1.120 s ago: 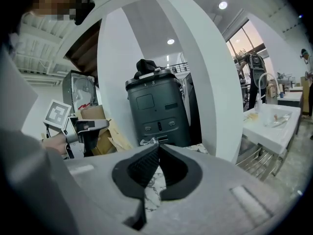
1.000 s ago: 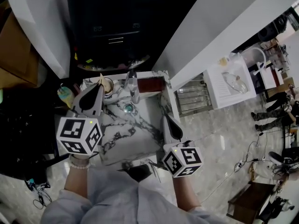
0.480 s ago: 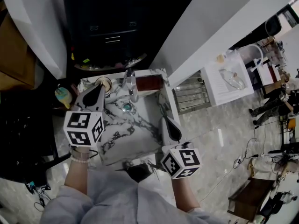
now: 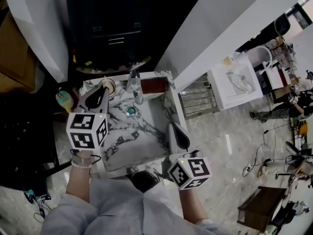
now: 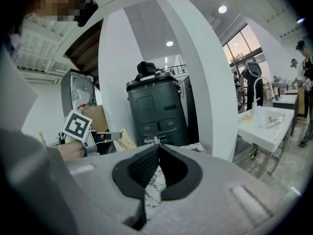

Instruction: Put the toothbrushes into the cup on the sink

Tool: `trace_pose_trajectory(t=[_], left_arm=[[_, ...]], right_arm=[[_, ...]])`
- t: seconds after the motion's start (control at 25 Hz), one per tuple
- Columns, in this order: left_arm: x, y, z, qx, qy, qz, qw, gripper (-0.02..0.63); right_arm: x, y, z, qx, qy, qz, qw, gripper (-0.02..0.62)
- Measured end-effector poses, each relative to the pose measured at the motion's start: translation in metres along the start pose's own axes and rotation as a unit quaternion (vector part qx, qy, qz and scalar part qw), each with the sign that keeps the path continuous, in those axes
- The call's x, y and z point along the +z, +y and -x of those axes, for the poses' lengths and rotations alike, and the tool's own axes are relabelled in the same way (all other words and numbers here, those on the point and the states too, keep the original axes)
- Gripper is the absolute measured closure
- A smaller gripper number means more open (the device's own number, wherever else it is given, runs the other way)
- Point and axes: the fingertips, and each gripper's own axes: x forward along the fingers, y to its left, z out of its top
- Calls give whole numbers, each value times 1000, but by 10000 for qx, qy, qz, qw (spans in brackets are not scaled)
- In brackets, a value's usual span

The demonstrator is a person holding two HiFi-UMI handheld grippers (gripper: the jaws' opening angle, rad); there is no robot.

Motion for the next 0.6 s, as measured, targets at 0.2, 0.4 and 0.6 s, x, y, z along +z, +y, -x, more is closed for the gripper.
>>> trace_pose_trajectory(t=[0.2, 0.4, 0.6], left_arm=[[0, -10, 23, 8, 17, -81, 10000, 541], [10, -22, 62, 183, -268, 100, 9994, 538], [22, -57, 105, 277, -651, 62, 9975, 538]], right_arm=[[6, 3, 8, 146, -61, 58, 9999, 597], [12, 6, 23, 385, -173, 96, 9991, 597], [15, 8, 51, 651, -276, 133, 9974, 597]])
